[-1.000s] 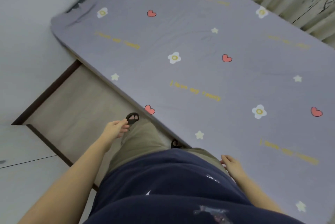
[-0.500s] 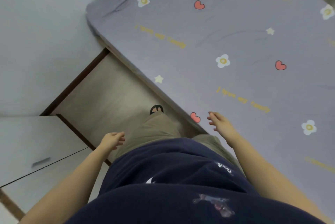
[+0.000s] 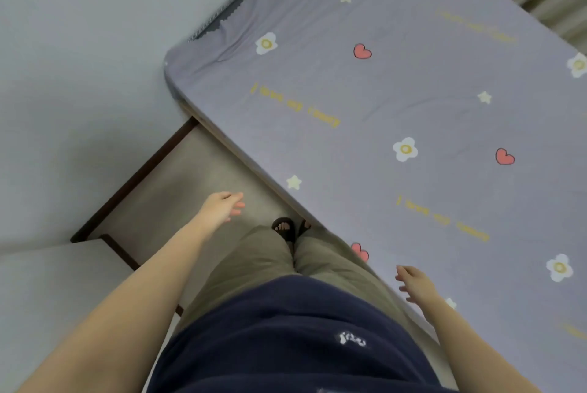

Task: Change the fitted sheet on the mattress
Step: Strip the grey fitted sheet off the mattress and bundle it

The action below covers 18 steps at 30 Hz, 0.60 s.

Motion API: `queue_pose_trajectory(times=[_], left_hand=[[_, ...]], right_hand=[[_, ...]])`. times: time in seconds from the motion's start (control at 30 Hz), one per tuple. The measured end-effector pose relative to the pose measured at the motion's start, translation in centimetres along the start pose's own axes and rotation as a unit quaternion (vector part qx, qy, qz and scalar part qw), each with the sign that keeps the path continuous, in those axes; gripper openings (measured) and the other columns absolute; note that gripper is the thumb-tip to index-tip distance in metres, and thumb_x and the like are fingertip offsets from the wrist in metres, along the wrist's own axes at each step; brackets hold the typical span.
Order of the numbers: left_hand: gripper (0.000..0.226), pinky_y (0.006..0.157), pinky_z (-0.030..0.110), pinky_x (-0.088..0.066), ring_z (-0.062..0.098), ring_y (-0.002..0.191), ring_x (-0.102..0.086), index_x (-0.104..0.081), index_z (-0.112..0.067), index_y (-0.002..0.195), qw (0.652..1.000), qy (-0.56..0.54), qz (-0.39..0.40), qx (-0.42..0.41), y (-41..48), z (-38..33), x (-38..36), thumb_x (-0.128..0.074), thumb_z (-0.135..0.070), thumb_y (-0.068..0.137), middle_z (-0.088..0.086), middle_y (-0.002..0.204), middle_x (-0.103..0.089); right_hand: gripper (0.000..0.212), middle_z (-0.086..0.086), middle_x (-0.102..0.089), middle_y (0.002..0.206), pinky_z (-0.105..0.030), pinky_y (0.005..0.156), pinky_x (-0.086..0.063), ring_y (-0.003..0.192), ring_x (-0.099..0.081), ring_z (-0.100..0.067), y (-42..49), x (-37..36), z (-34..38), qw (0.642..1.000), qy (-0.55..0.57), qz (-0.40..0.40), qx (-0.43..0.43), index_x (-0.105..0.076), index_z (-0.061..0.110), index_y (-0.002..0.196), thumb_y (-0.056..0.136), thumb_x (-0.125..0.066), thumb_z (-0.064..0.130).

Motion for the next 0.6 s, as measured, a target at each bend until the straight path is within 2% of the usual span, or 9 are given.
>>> queue_pose_trajectory(times=[0.13, 0.2, 0.3, 0.37, 0.5, 0.6], left_hand=[[0.034, 0.093, 0.034, -0.043, 0.02, 0.101, -0.063, -0.06, -0.006, 0.123, 1.0, 0.008, -0.002, -0.029, 3.8, -3.2, 2.6, -0.05, -0.027, 0.099, 0.01, 0.119, -0.066], [0.033, 0.087, 0.031, -0.045, 0.018, 0.099, -0.063, -0.061, -0.008, 0.123, 0.999, 0.02, 0.001, -0.036, 6.5, -4.7, 4.7, -0.05, -0.028, 0.099, 0.007, 0.117, -0.067], [0.028, 0.069, 0.023, -0.044, 0.014, 0.089, -0.064, -0.063, -0.011, 0.117, 0.998, 0.046, -0.005, -0.045, 11.3, -7.2, 8.7, -0.053, -0.028, 0.097, 0.006, 0.113, -0.068], [0.021, 0.066, 0.021, -0.043, 0.014, 0.087, -0.063, -0.065, -0.014, 0.109, 0.996, 0.072, -0.012, -0.059, 15.0, -8.9, 11.8, -0.054, -0.028, 0.097, 0.004, 0.11, -0.068], [0.024, 0.086, 0.031, -0.046, 0.023, 0.097, -0.064, -0.066, -0.01, 0.113, 0.988, 0.14, -0.018, -0.062, 22.1, -12.4, 18.9, -0.057, -0.023, 0.095, 0.009, 0.117, -0.066], [0.033, 0.102, 0.038, -0.045, 0.03, 0.113, -0.06, -0.063, -0.003, 0.121, 0.978, 0.196, -0.035, -0.054, 27.5, -14.8, 24.5, -0.061, -0.018, 0.092, 0.016, 0.124, -0.064]], right_hand=[[0.025, -0.011, -0.06, 0.119, -0.048, 0.098, -0.046, 0.101, -0.059, -0.029, 1.5, -1.5, 7.2, 1.0, 0.012, -0.009, 0.024, -0.054, 0.012, 0.114, 0.102, -0.041, 0.03], [0.024, -0.011, -0.061, 0.118, -0.046, 0.097, -0.046, 0.104, -0.059, -0.03, 1.9, -3.1, 12.2, 0.998, 0.009, -0.012, 0.053, -0.055, 0.013, 0.111, 0.102, -0.04, 0.029], [0.035, -0.007, -0.06, 0.119, -0.043, 0.097, -0.044, 0.107, -0.058, -0.028, 2.8, -6.5, 20.3, 0.996, 0.008, -0.005, 0.094, -0.055, 0.01, 0.127, 0.102, -0.039, 0.03], [0.04, -0.006, -0.057, 0.127, -0.039, 0.1, -0.042, 0.114, -0.056, -0.027, 3.4, -9.4, 25.5, 0.994, 0.011, 0.007, 0.107, -0.051, 0.011, 0.136, 0.102, -0.04, 0.029], [0.044, -0.009, -0.048, 0.144, -0.035, 0.11, -0.033, 0.132, -0.045, -0.027, 3.6, -14.7, 34.6, 0.993, -0.013, 0.013, 0.116, -0.043, 0.013, 0.145, 0.104, -0.039, 0.031], [0.045, -0.01, -0.047, 0.145, -0.038, 0.112, -0.032, 0.132, -0.045, -0.026, 4.0, -18.8, 40.3, 0.994, 0.031, 0.007, 0.102, -0.041, 0.015, 0.146, 0.104, -0.039, 0.03]])
Point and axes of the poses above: each hand's wrist, its own y-axis towards the middle knuckle, its own x-axis out of the back of the hand, z = x × y, the point moved 5 cm from there along y, towards the middle knuckle
